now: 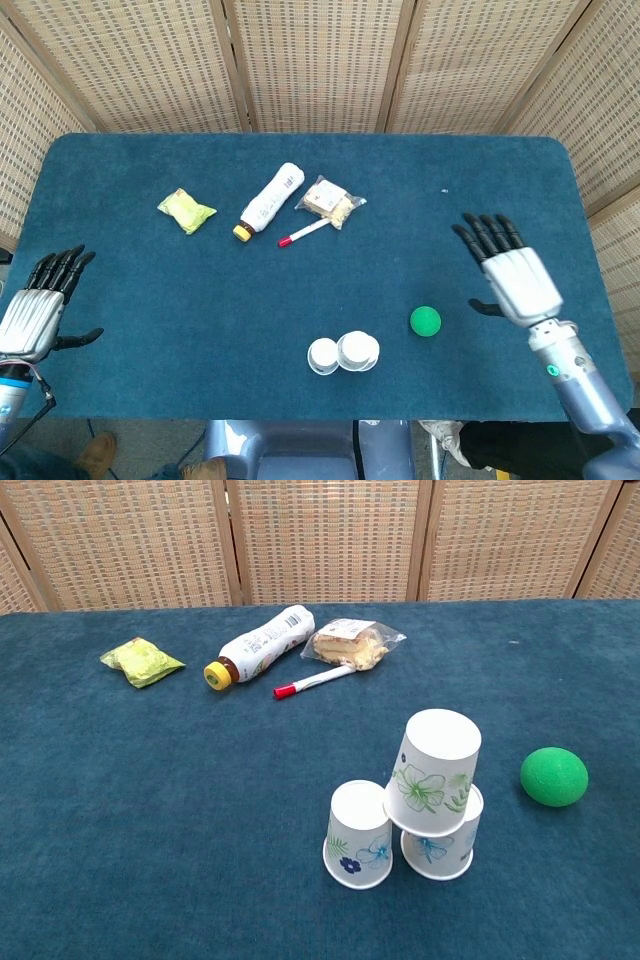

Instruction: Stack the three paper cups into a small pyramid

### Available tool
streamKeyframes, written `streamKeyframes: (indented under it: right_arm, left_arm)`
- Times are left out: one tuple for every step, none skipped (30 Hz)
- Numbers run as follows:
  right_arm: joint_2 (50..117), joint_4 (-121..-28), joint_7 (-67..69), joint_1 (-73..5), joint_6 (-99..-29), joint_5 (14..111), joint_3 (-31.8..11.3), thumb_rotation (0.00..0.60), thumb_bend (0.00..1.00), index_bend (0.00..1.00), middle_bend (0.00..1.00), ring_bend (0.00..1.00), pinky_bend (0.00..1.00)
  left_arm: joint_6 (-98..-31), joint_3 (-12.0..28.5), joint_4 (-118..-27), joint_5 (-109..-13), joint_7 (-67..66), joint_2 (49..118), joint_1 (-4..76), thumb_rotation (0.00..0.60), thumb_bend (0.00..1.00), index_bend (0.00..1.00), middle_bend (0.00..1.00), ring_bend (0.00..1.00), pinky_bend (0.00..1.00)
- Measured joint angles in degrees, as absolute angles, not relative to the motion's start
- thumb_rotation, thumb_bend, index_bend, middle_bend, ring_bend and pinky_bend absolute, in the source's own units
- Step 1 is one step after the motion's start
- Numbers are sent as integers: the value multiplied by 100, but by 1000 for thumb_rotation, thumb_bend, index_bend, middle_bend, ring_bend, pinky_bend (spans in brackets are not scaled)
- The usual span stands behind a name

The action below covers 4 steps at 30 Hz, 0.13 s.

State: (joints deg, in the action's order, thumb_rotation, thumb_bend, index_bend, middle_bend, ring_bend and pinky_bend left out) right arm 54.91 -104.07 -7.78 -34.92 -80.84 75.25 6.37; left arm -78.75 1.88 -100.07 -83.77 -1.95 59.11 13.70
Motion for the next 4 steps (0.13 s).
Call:
streamKeyframes:
  right_arm:
    - [5623,-10137,-575,-3253,-8242,7617,674,600,0,0,0,0,0]
    - [5763,-9893,-383,-3025,-8386,7697,713,600,0,0,0,0,0]
    - [5955,-9623,-169,-2742,-8565,7777,766,600,0,0,0,0,0]
    - [6102,-9450,-58,-2550,-8671,7825,801,600,0,0,0,0,0]
  left_arm:
    - [-7919,170,-9955,-8411,-186,5949,1328,600,0,0,0,0,0]
    - [-7959,146,-9896,-8438,-189,5986,1285,600,0,0,0,0,0]
    - [-7981,134,-9860,-8453,-205,6007,1266,600,0,0,0,0,0]
    - [-8002,123,-9828,-8475,-229,6028,1251,600,0,0,0,0,0]
